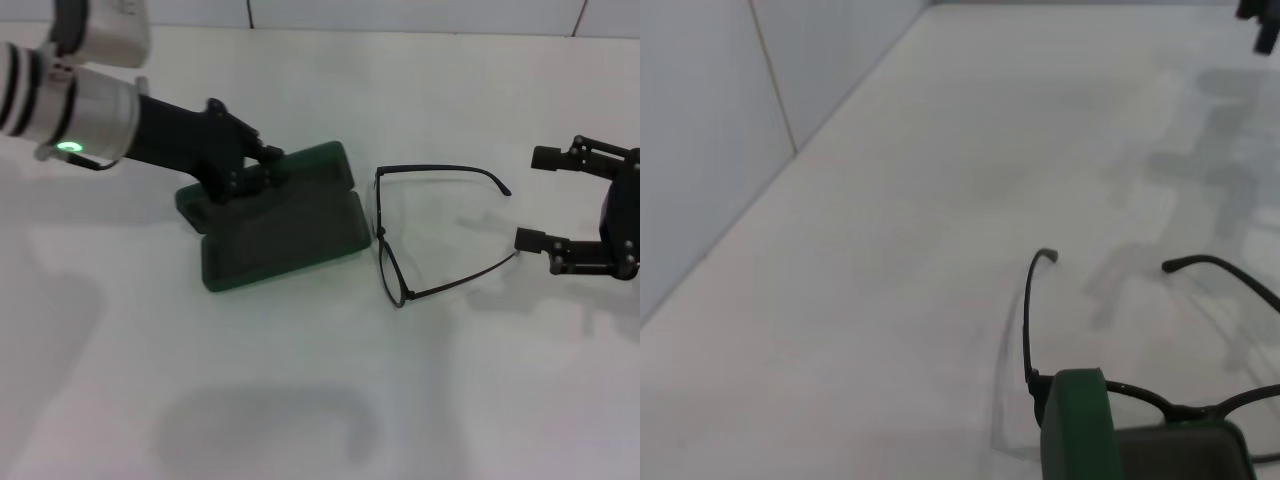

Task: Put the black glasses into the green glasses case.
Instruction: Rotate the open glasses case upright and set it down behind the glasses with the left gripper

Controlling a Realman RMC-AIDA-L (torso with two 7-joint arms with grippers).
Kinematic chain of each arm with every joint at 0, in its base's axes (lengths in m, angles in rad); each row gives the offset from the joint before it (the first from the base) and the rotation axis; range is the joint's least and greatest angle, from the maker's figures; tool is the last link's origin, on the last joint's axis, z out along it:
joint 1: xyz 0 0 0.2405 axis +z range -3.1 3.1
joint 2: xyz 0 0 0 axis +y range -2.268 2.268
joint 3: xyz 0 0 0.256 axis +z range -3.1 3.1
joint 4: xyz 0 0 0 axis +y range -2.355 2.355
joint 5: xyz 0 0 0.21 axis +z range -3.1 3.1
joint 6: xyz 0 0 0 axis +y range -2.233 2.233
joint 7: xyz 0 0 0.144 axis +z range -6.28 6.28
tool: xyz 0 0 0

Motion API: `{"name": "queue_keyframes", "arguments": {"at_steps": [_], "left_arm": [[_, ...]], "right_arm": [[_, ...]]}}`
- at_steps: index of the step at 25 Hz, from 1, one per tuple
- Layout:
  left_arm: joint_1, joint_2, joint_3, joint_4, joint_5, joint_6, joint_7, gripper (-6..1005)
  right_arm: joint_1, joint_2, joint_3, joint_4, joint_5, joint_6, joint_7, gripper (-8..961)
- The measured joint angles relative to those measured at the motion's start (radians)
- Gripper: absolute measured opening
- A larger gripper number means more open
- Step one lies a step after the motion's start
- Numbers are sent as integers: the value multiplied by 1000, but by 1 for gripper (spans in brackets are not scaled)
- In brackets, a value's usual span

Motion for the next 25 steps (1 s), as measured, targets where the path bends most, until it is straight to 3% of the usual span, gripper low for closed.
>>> {"name": "queue_keyframes", "arguments": {"at_steps": [5,8,10,15,25], "left_arm": [[-39,-3,0,93,79,-110,-37,206],[-39,-3,0,93,79,-110,-37,206],[-74,-3,0,162,80,-136,-29,206],[-112,-3,-1,207,63,-147,-26,200],[-104,0,-2,232,37,-170,-28,205]], "right_arm": [[-3,0,0,0,-1,-28,-1,839],[-9,0,7,1,-2,-31,-4,839],[-14,0,22,2,-7,-31,-7,839],[-18,3,63,5,-39,-31,-11,839],[-41,7,125,11,-62,-13,-4,839]]}}
